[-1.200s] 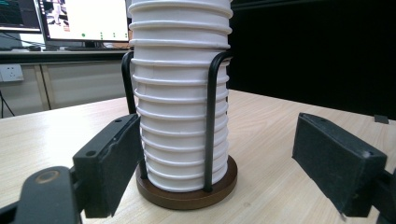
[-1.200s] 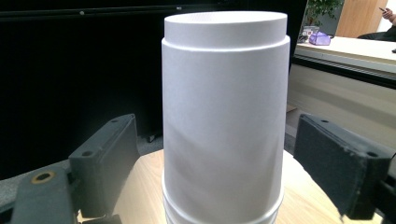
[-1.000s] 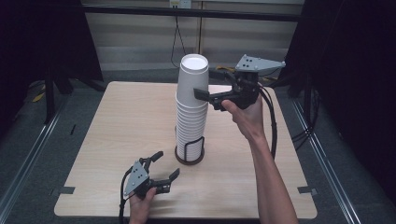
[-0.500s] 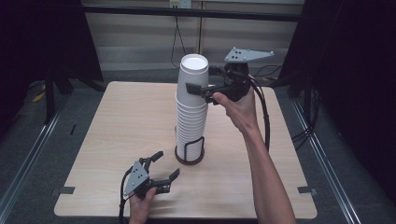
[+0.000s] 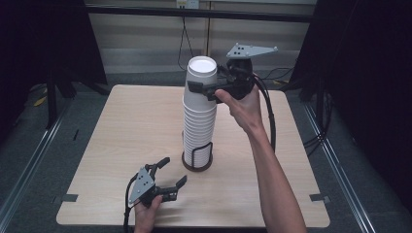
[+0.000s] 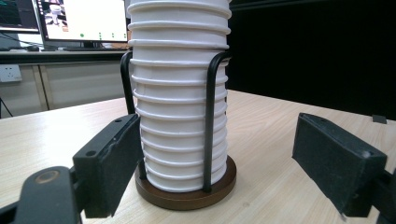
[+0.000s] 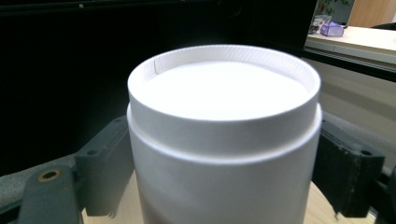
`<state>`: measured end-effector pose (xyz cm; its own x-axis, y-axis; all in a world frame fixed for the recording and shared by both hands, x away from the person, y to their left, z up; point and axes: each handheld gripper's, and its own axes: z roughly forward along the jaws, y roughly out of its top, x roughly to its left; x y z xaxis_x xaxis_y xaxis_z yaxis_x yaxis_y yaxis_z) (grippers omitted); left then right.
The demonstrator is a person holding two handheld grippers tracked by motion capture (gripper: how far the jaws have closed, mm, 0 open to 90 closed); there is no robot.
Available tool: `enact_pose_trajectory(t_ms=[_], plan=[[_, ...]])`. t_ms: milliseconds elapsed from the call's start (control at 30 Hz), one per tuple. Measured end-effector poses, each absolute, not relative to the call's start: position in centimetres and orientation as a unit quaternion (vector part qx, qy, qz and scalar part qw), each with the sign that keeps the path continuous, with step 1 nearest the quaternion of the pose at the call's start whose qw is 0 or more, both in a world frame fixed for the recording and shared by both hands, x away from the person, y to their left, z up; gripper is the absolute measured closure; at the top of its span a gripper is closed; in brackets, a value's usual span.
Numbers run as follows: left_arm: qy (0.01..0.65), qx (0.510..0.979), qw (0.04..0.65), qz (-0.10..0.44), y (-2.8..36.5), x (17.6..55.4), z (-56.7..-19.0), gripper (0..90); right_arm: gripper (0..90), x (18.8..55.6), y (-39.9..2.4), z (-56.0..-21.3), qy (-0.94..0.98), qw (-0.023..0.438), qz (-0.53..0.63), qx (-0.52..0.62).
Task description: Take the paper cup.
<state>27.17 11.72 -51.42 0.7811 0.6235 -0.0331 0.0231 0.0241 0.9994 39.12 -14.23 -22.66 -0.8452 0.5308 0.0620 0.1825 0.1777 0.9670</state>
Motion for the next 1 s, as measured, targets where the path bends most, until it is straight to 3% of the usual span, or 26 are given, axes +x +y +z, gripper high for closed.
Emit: enact_pose_trajectory(t_ms=[1000], plan=[[0.245, 0.662, 0.672, 0.223, 11.7, 27.2, -51.4, 15.6, 22.3, 38.6, -14.4, -21.4, 0.741, 0.160, 0.612, 0.227]])
